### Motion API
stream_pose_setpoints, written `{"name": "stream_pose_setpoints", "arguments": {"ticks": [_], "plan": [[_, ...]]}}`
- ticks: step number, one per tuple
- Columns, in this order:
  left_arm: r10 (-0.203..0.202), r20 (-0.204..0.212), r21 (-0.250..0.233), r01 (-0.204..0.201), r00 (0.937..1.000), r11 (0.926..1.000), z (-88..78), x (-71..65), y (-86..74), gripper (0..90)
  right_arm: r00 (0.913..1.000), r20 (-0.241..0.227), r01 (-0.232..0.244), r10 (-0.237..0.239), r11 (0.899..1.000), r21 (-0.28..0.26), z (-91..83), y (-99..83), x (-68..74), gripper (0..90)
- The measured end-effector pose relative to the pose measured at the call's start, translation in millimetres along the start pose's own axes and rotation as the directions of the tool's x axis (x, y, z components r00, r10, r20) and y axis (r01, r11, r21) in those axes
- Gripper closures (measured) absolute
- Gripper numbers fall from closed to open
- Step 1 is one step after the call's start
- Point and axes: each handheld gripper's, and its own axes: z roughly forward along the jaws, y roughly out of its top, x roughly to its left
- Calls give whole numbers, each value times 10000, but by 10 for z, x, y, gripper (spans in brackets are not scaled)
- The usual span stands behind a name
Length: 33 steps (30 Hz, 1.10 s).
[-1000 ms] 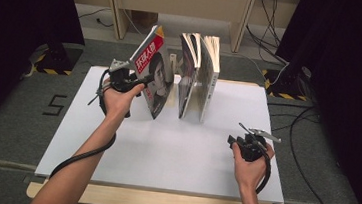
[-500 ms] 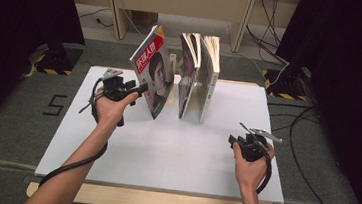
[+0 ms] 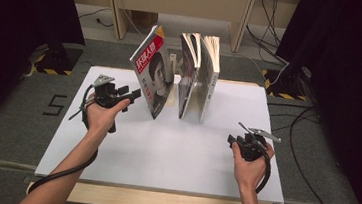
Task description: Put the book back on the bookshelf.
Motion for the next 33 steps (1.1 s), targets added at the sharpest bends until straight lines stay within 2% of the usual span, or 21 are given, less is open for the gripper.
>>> {"name": "stream_pose_setpoints", "arguments": {"ticks": [2,9,19,33], "plan": [[87,-40,72,-86,10000,9999,-7,19,-36,425,10000,-8,44,-44,10000,-7,2,0,-5,614],[18,-90,323,-15,10000,9995,-44,88,-145,424,10000,-22,31,-31,10000,-42,-7,7,-15,609],[27,-118,419,-22,9999,9991,-139,161,-248,419,10000,-44,-11,11,10000,18,3,4,9,609],[-234,-352,414,249,9991,9988,-393,358,-444,418,9999,-34,98,-98,9999,74,21,-8,20,609]]}}
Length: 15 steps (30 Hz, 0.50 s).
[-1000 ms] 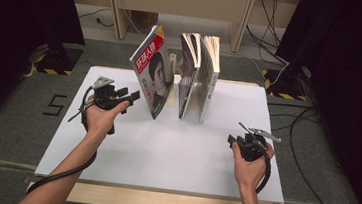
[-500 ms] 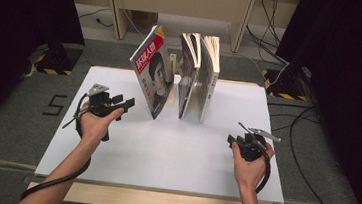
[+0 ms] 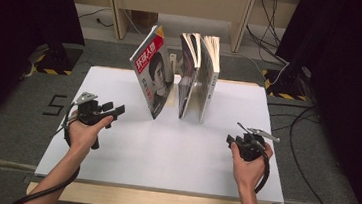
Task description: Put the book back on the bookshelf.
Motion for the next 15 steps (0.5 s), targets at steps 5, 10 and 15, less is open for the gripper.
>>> {"name": "stream_pose_setpoints", "arguments": {"ticks": [5,10,15], "plan": [[-236,24,-33,236,9997,9997,-51,35,-78,420,10000,-6,59,-59,10000,-21,10,-5,12,608],[-299,-16,-35,299,9996,9995,-112,73,-142,419,10000,9,40,-40,10000,5,3,-4,19,607],[-348,-74,36,349,9994,9994,-185,137,-234,420,9999,82,91,-91,10000,-7,1,-7,17,607]]}}
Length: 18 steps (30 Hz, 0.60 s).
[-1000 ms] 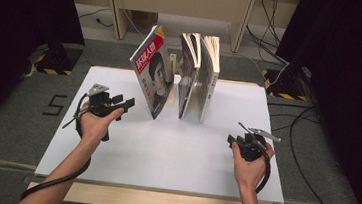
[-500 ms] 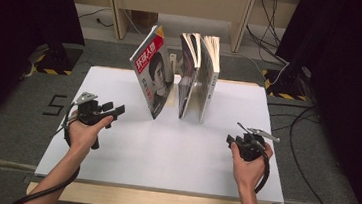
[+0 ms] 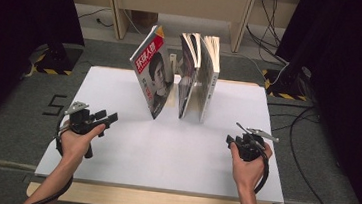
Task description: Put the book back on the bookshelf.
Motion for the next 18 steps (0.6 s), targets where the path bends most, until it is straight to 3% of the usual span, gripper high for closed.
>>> {"name": "stream_pose_setpoints", "arguments": {"ticks": [18], "plan": [[-85,-430,133,90,9990,9999,-247,349,-363,421,10000,21,-85,85,9999,70,8,-10,3,607]]}}
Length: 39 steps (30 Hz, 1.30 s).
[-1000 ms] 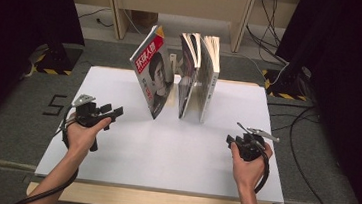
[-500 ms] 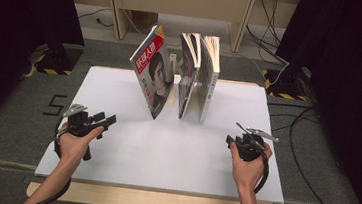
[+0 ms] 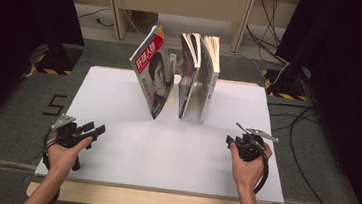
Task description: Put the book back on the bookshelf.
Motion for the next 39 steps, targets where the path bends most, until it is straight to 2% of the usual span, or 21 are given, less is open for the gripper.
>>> {"name": "stream_pose_setpoints", "arguments": {"ticks": [12,15,18,24,28,33,39], "plan": [[106,-485,-22,-107,9988,9999,-107,224,-172,420,10000,-1,34,-34,10000,65,17,-19,-1,607],[-54,-552,-19,53,9985,10000,-125,268,-227,421,10000,14,26,-27,9999,112,26,-27,-1,608],[-48,-649,-42,46,9979,10000,-138,295,-258,421,10000,33,27,-27,9999,121,34,-31,2,607],[-177,-621,-111,170,9979,9998,-137,306,-316,422,9999,31,111,-111,9998,145,39,-38,-6,607],[-65,-564,-168,56,9984,9998,-142,288,-329,422,10000,30,89,-89,9999,146,36,-42,-5,607],[-104,-433,-317,91,9990,9995,-140,268,-346,416,10000,36,71,-72,9999,140,27,-44,2,607],[-184,-471,-444,163,9987,9989,-148,284,-349,409,9999,19,101,-101,9999,135,27,-45,4,607]]}}
